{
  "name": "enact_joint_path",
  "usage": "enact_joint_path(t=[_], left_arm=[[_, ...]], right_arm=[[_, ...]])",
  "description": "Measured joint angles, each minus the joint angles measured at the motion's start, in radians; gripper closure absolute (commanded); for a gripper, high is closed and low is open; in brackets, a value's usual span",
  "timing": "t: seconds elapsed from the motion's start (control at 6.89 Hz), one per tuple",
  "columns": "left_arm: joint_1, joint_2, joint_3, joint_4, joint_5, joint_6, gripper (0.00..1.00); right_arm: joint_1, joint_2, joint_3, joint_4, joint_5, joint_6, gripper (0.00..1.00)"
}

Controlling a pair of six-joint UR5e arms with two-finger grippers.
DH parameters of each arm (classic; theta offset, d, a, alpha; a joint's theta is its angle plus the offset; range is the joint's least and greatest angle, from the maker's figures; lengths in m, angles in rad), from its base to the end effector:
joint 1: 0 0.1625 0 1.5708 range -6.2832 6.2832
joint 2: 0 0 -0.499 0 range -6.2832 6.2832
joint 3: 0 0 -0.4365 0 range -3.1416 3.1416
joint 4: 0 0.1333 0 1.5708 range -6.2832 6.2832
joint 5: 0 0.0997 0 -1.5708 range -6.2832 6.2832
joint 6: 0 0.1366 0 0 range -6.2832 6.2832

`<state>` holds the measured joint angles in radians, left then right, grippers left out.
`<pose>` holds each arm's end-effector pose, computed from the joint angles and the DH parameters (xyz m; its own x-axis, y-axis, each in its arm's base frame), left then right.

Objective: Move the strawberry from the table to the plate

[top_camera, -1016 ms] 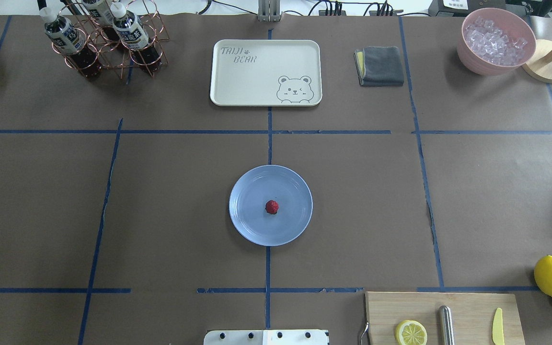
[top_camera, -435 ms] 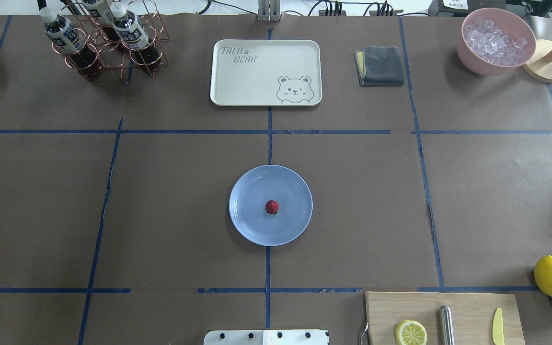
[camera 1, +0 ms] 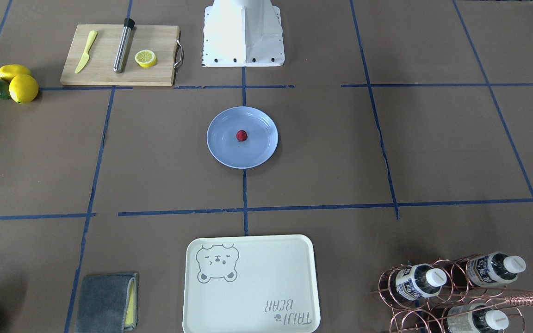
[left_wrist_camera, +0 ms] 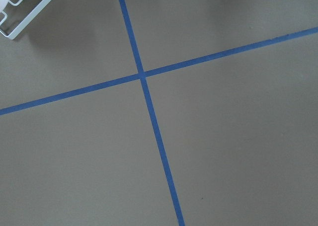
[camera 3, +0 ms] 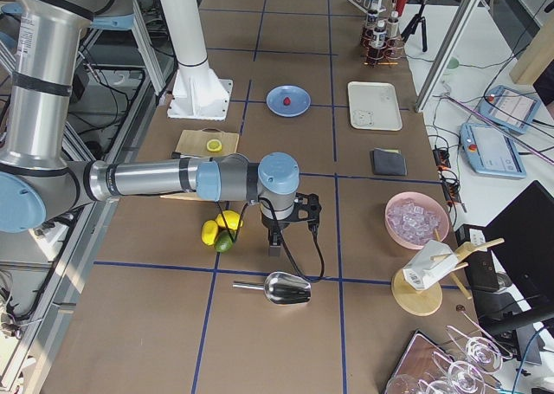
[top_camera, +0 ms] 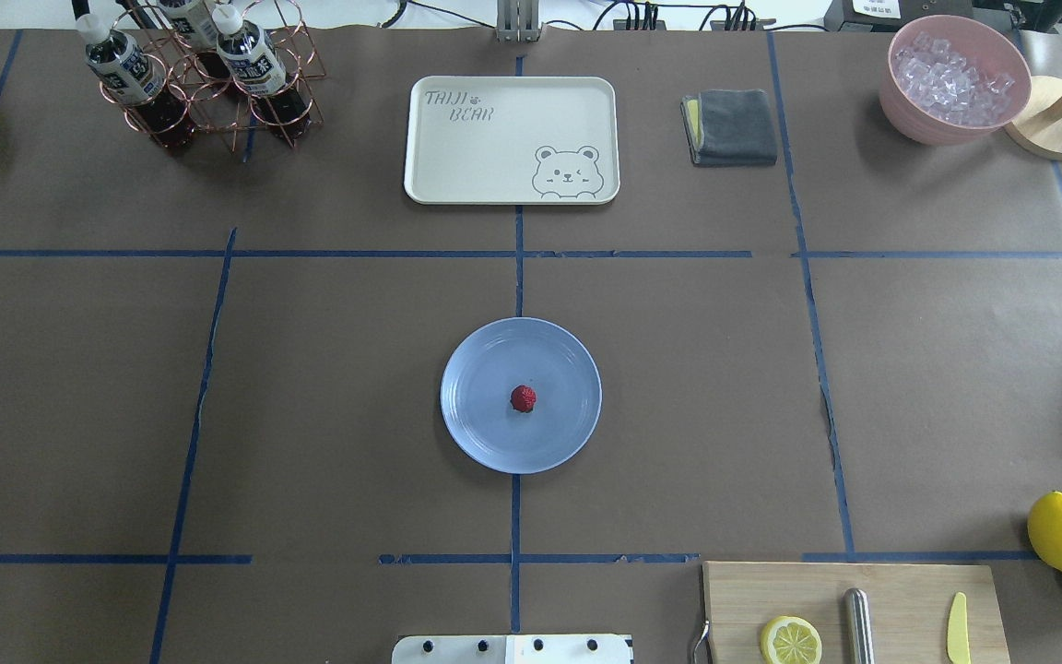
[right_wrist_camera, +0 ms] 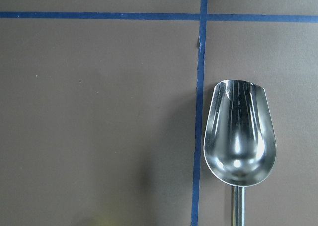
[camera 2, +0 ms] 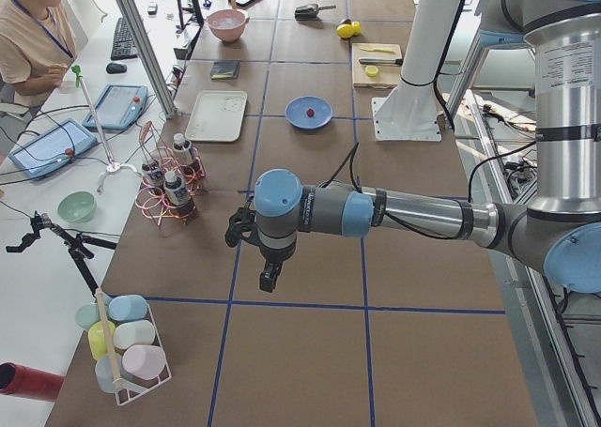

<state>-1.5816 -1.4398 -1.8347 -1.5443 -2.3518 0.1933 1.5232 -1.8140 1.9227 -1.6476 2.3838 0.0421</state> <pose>-0.0423 -0.4765 0.6853 0.6998 0.2568 -0.6666 -0.1260 0.9629 0.2387 0.0142 -0.4176 0.6901 0.6868 -0.0138 0.7267 0.0187 0.9998 0.0013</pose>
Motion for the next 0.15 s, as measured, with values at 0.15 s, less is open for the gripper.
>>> enact_joint_path(t=[0.15], left_arm=[[-0.001, -0.005, 0.001, 0.004, 0.008, 0.0, 0.0]], right_arm=[[0.0, -0.002, -0.002, 0.013, -0.002, 0.014, 0.0]])
